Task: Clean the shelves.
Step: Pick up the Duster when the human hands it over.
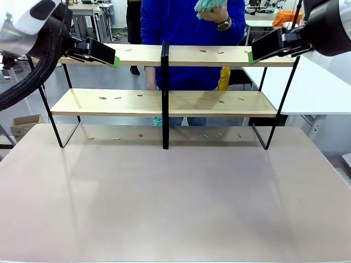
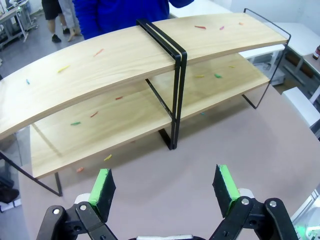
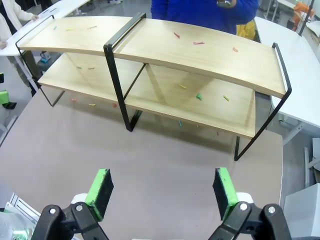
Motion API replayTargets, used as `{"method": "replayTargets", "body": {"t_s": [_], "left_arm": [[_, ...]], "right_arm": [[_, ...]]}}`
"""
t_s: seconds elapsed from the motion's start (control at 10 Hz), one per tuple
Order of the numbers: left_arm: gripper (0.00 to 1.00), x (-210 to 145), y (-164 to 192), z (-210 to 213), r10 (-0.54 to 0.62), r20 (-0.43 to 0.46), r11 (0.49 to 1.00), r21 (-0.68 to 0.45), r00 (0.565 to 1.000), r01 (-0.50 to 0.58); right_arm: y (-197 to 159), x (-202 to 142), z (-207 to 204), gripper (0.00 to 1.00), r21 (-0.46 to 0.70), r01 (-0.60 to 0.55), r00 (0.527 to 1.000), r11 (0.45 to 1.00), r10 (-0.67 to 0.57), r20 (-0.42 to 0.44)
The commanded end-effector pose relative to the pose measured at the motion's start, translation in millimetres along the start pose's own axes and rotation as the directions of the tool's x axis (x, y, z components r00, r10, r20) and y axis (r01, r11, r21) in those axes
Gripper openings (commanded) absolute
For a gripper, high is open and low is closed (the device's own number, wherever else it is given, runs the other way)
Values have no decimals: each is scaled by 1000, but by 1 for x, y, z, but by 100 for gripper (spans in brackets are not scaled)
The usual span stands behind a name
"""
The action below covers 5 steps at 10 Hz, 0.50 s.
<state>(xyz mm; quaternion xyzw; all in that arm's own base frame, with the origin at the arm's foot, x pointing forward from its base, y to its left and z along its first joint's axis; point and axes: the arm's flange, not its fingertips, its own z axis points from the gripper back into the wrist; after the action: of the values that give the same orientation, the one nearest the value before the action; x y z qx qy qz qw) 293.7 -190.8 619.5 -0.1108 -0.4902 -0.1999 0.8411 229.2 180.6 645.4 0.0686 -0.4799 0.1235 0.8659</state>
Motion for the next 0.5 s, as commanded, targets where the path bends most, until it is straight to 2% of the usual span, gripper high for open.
{"method": "replayTargets", "body": {"t_s": [0.0,0.4], "left_arm": [[100,0,0,0,-1,3,1000,-1,1000,1],[100,0,0,0,-1,3,1000,-1,1000,1]], "right_arm": [[1,-1,-5,100,-6,42,999,999,-42,-2],[-6,0,-15,100,-17,61,998,998,-61,-15]]}}
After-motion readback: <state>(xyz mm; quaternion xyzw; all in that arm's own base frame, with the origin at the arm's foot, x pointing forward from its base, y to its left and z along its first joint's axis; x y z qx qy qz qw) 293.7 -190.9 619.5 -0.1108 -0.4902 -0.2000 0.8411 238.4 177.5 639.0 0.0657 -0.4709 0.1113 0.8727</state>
